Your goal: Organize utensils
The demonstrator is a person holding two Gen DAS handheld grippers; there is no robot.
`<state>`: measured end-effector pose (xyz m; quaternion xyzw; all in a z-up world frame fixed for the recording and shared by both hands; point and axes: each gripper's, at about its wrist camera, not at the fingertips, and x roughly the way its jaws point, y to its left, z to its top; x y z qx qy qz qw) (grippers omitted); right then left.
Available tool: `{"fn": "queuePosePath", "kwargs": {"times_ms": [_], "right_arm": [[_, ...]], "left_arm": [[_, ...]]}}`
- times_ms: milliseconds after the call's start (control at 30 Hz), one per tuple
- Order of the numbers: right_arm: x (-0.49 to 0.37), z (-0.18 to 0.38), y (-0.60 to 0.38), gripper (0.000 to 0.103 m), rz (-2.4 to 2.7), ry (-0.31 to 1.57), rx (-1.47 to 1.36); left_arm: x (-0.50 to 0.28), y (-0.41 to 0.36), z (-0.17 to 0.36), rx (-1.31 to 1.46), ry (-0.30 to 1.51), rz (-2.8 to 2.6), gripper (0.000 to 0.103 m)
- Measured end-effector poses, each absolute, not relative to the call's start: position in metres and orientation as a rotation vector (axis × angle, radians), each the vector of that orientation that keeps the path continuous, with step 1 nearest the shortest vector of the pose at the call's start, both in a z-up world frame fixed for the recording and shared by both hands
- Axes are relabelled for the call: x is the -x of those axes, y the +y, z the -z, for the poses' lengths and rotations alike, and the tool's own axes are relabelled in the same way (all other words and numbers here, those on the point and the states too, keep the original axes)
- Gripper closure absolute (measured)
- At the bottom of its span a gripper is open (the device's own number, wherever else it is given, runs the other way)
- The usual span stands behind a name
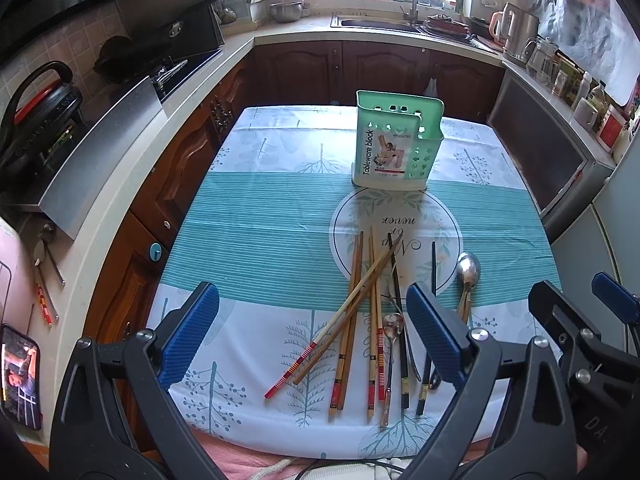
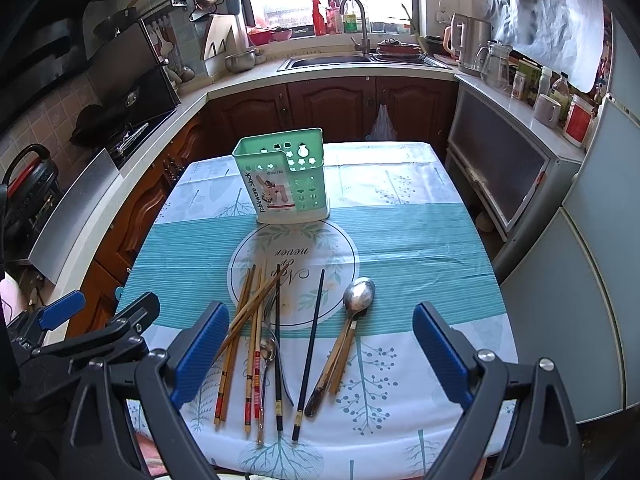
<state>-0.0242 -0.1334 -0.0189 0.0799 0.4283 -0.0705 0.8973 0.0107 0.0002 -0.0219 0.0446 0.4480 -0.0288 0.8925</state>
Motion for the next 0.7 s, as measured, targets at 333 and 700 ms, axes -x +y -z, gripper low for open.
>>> {"fn": "queuePosePath", "kwargs": {"times_ms": [333, 700], "right_arm": [[0.0250, 0.0237, -0.1321, 0.009, 0.143, 0.890, -0.170], [0.0242, 0.0237, -0.1316, 0.009, 0.138, 0.895, -0.178]], "left_arm": [[-0.0098, -0.0013, 0.0242, -0.093, 0.930, 0.059, 0.009], [-0.0099, -0.0034, 0.0268, -0.094, 0.933, 0.062, 0.009]]}}
